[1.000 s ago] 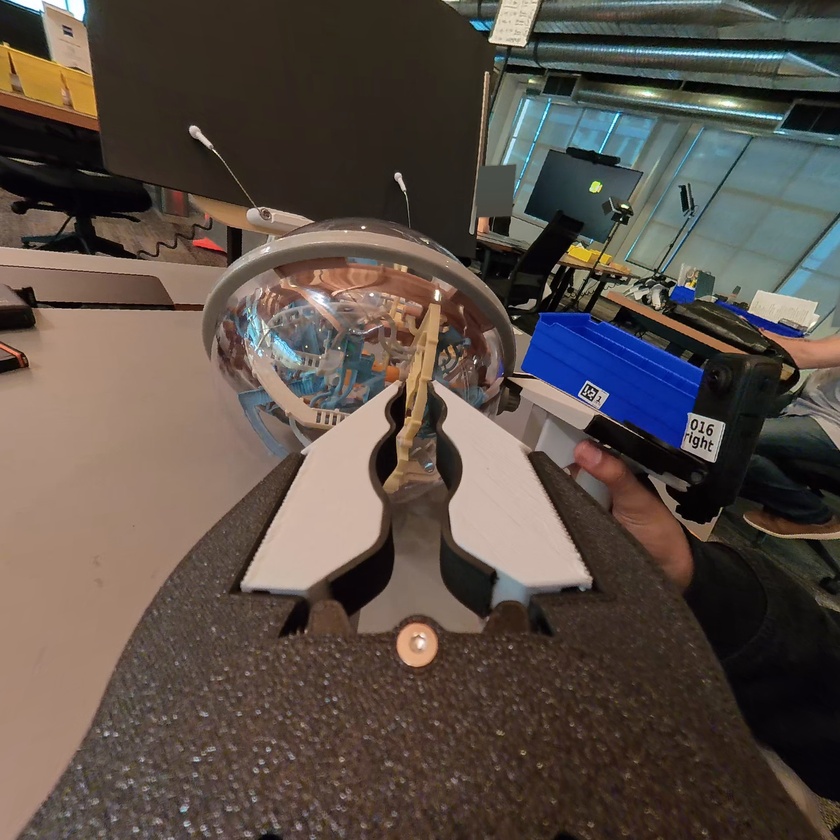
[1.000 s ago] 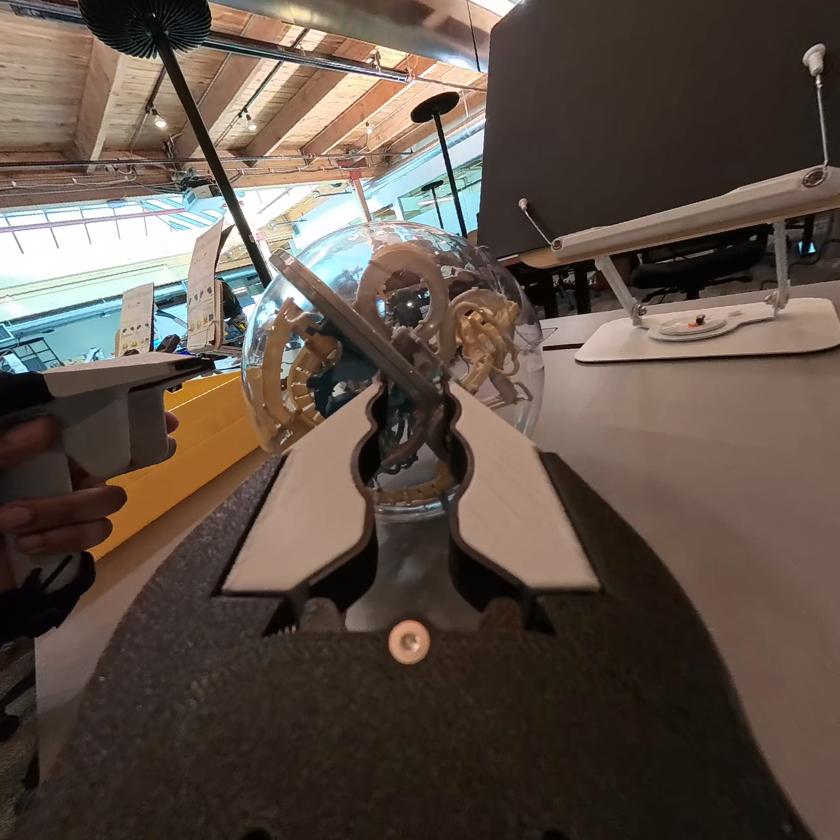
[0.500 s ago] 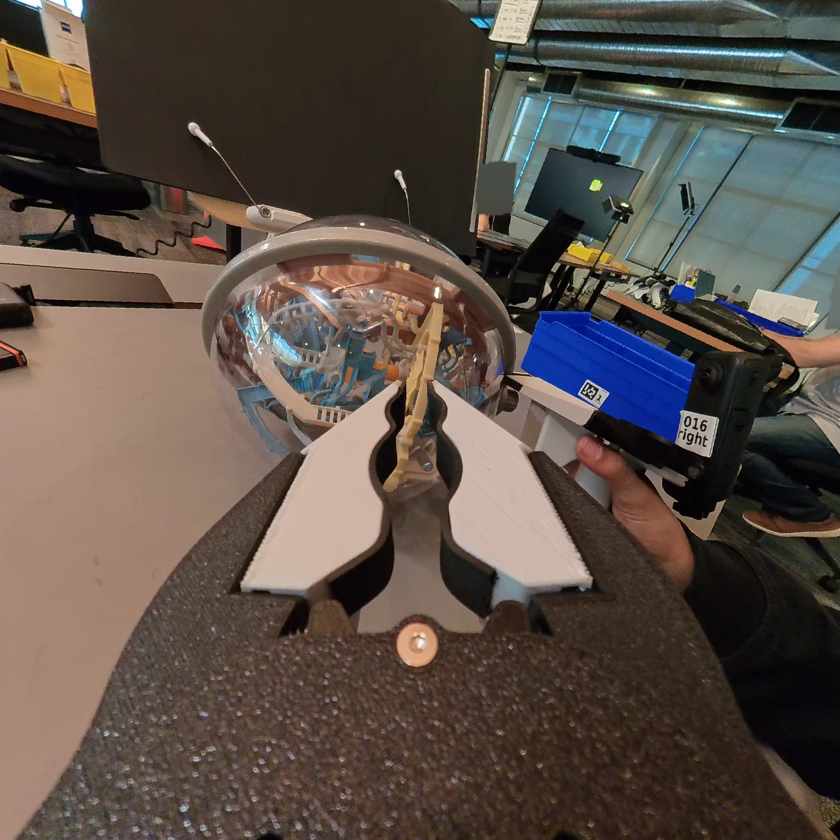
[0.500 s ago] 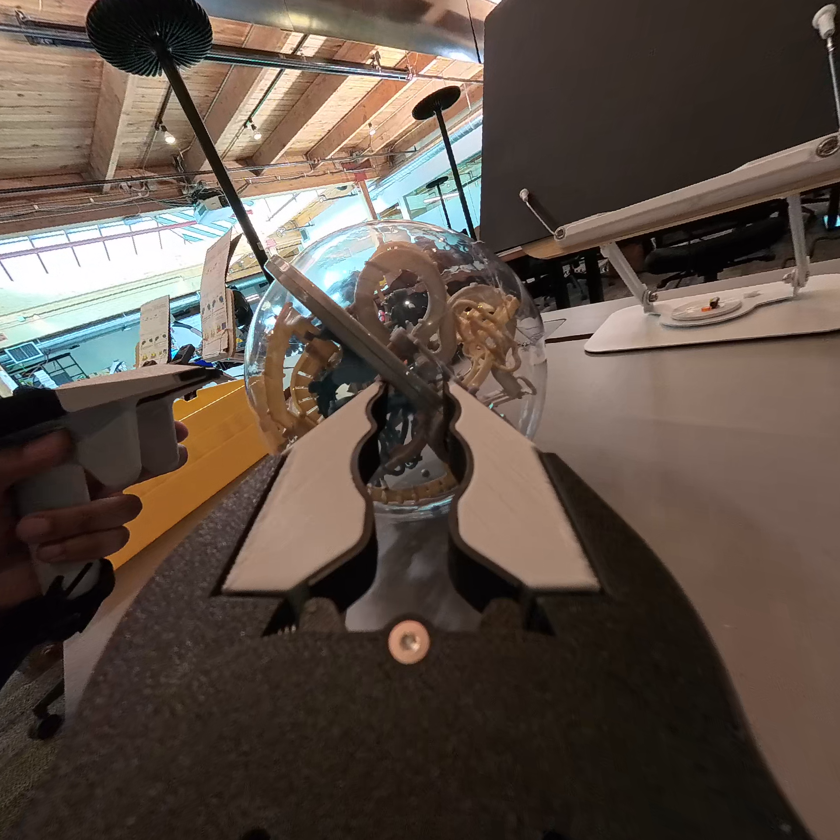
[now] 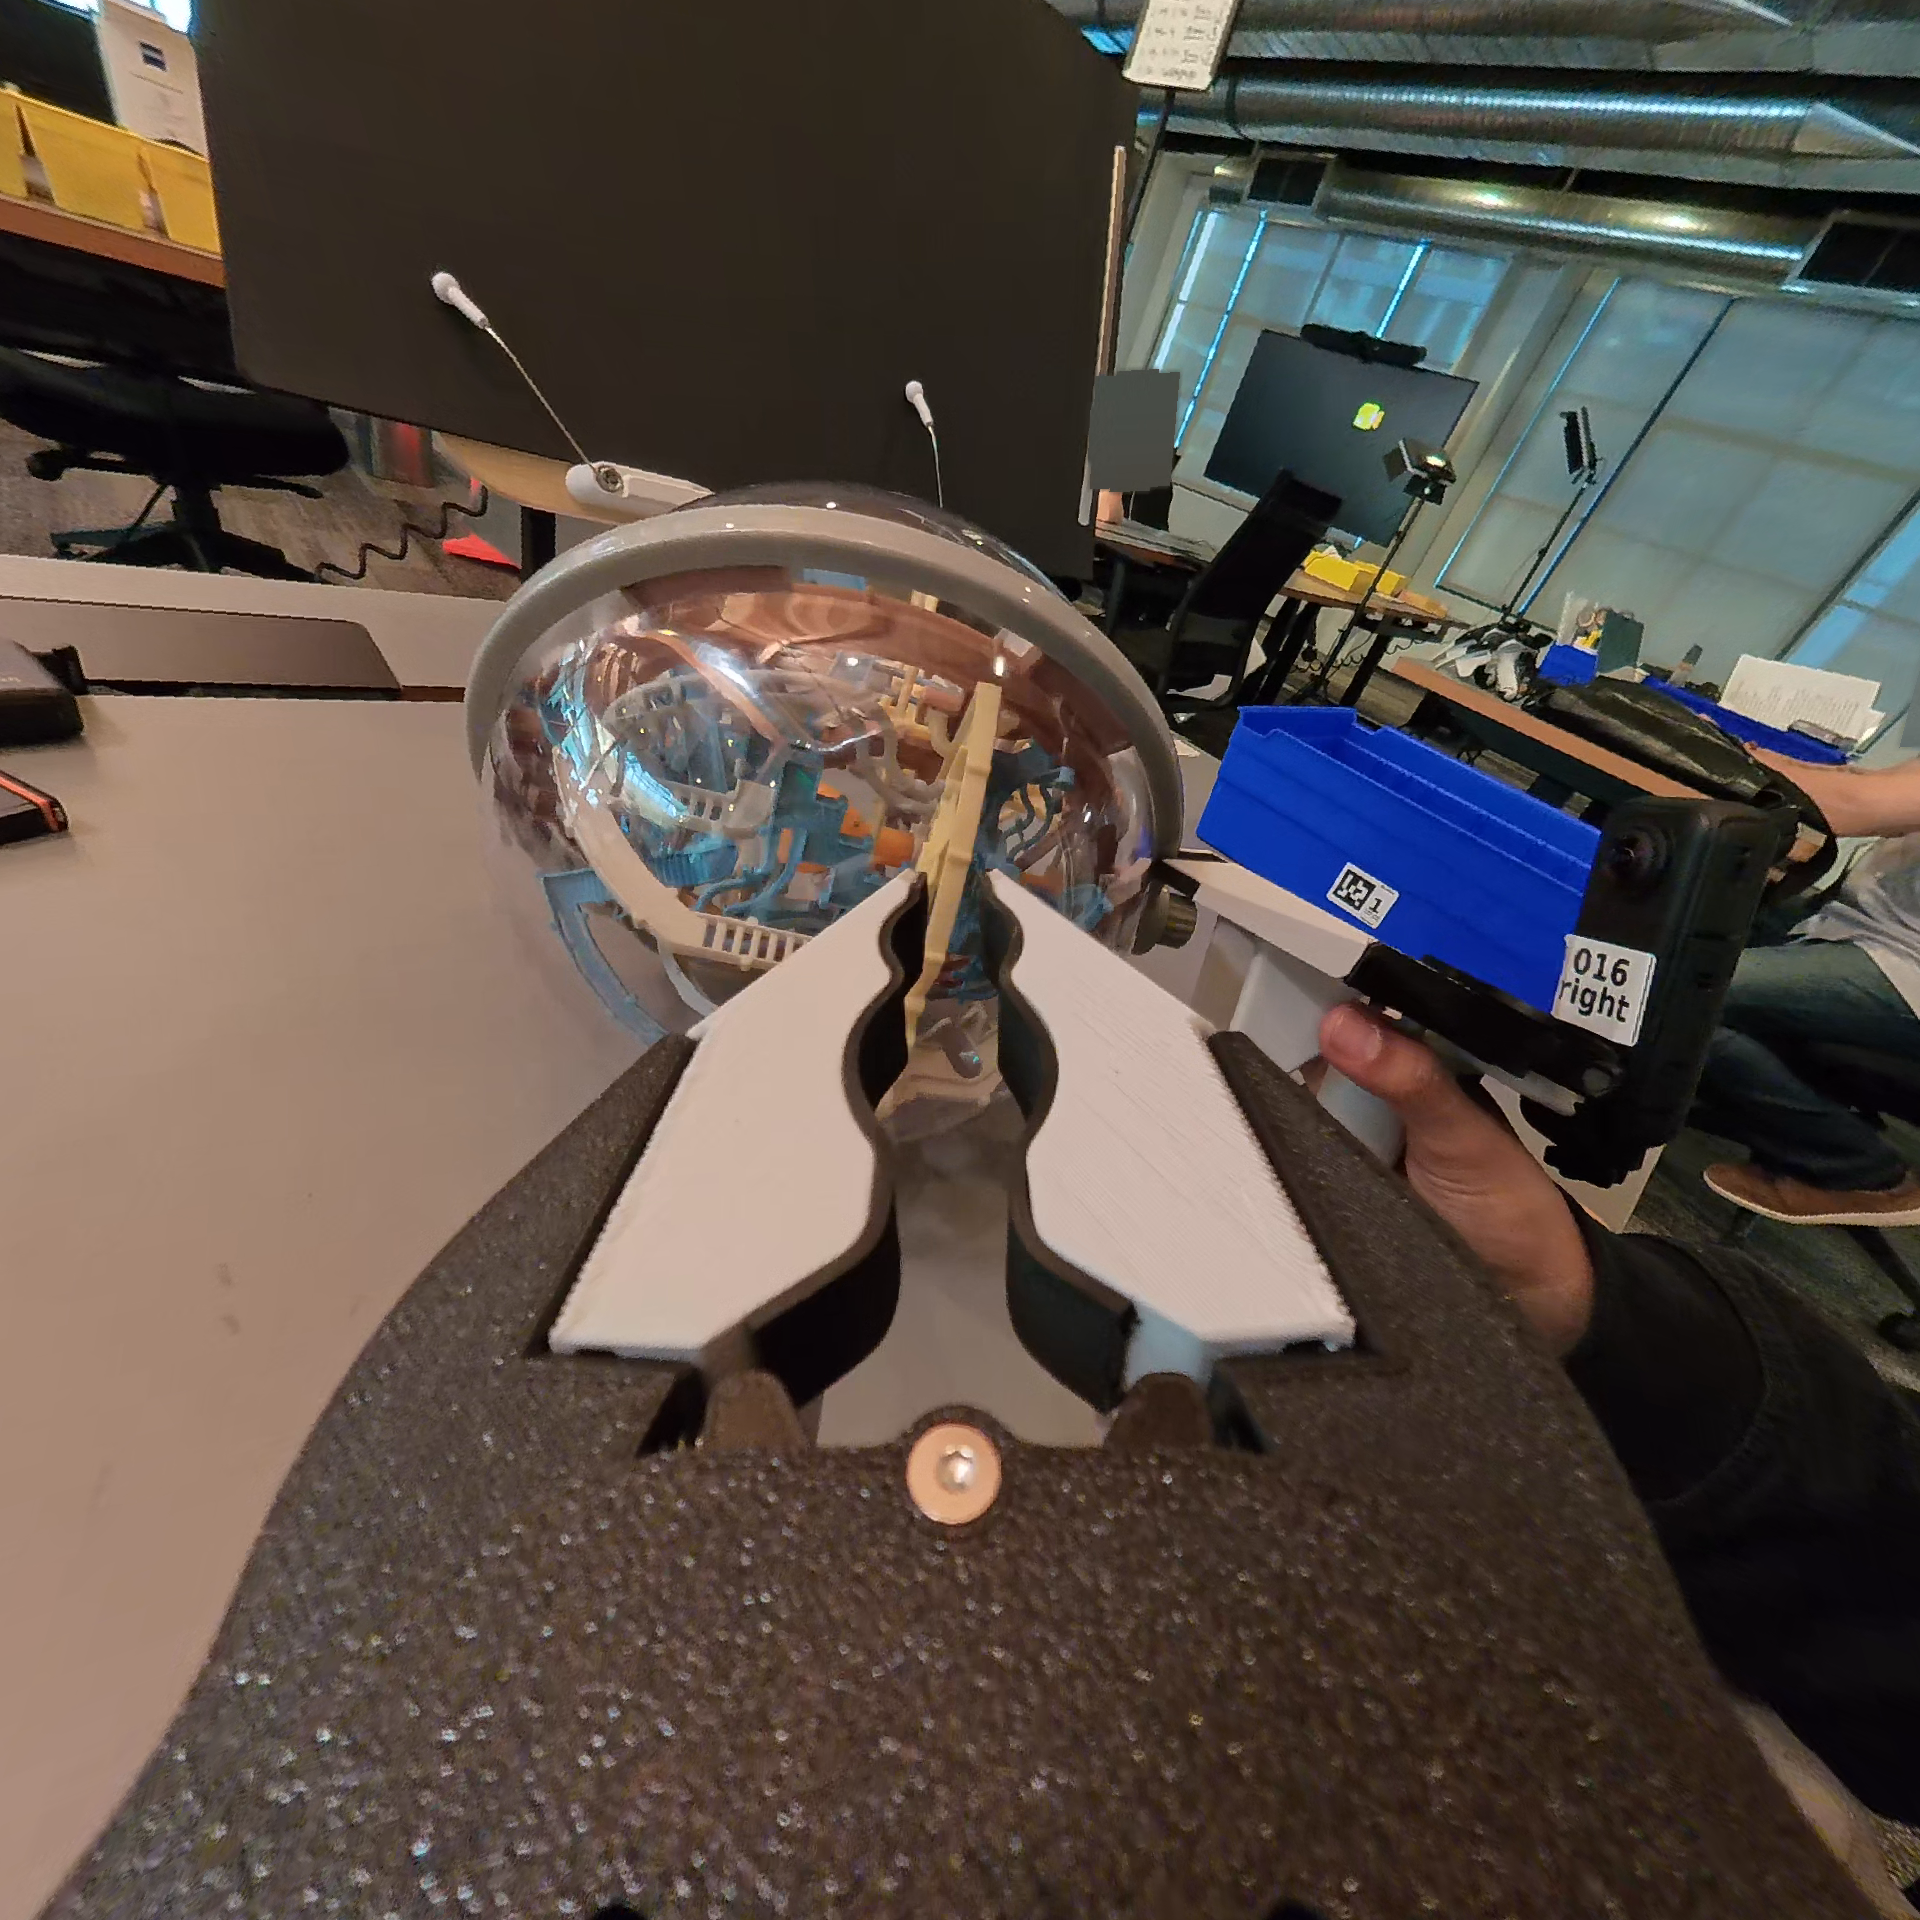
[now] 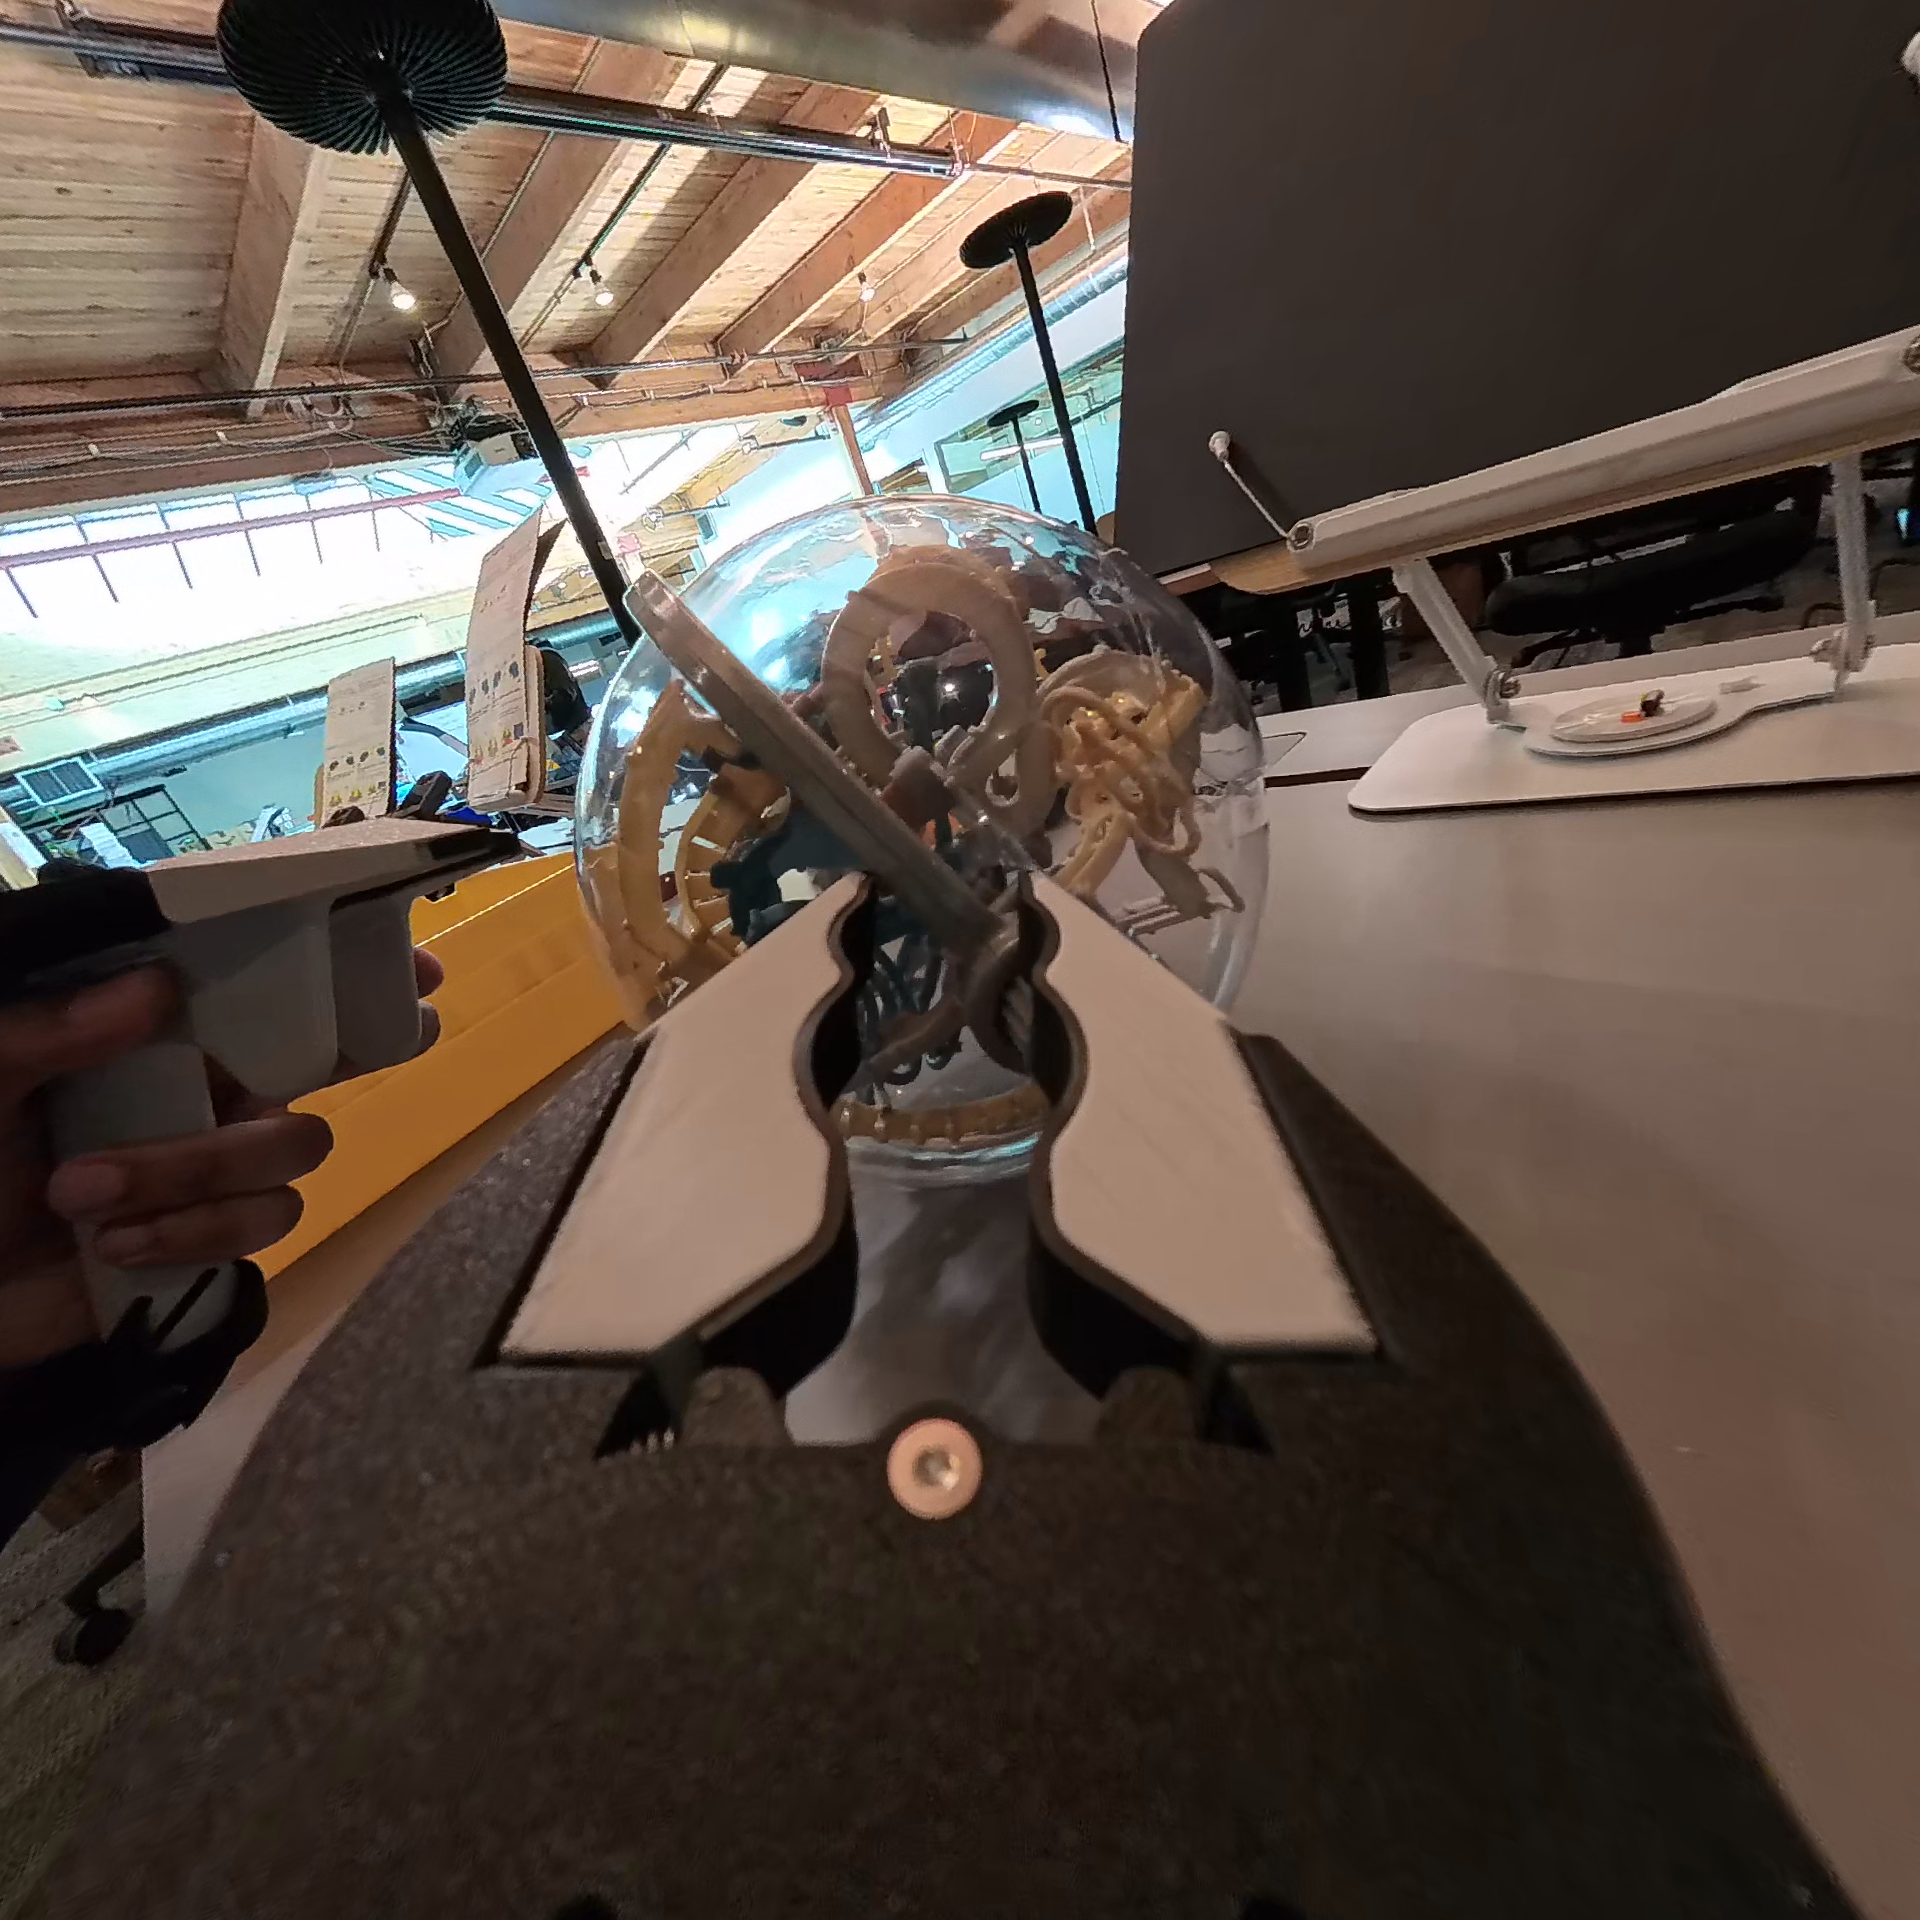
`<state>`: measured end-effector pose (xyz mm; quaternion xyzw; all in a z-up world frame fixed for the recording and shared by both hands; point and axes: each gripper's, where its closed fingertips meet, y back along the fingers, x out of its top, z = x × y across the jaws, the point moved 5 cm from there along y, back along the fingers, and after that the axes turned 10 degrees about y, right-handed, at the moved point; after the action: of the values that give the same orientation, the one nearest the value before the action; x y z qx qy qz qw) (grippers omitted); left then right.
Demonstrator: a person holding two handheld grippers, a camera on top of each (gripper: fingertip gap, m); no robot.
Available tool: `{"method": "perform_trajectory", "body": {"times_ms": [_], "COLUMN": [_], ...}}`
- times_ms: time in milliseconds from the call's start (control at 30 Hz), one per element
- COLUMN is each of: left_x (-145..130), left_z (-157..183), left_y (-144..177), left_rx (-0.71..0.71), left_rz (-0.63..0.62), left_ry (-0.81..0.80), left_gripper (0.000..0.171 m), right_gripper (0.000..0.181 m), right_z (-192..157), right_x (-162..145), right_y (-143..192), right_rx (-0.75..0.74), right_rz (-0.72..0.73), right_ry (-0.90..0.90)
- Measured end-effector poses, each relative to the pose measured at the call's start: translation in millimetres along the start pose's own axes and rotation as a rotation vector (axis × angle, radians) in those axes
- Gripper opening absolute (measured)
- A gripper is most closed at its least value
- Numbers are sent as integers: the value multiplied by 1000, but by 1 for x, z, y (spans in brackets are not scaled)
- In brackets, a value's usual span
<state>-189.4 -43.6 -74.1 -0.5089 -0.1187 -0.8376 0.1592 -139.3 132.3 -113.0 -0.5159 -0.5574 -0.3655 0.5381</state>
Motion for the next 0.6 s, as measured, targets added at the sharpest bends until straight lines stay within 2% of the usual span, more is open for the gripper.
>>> {"method": "perform_trajectory", "body": {"times_ms": [233, 600], "left_x": [13, 21], "left_z": [-28, -42], "left_y": [12, 19], "left_rx": [118, 128], "left_rz": [17, 41], "left_ry": [-11, 35], "left_gripper": [6, 7], "right_gripper": [23, 22], "right_z": [4, 12], "right_x": [0, 3], "right_y": [0, 2], "right_rx": [-36, -97], "right_rz": [7, 14], "right_ry": [12, 21]}}
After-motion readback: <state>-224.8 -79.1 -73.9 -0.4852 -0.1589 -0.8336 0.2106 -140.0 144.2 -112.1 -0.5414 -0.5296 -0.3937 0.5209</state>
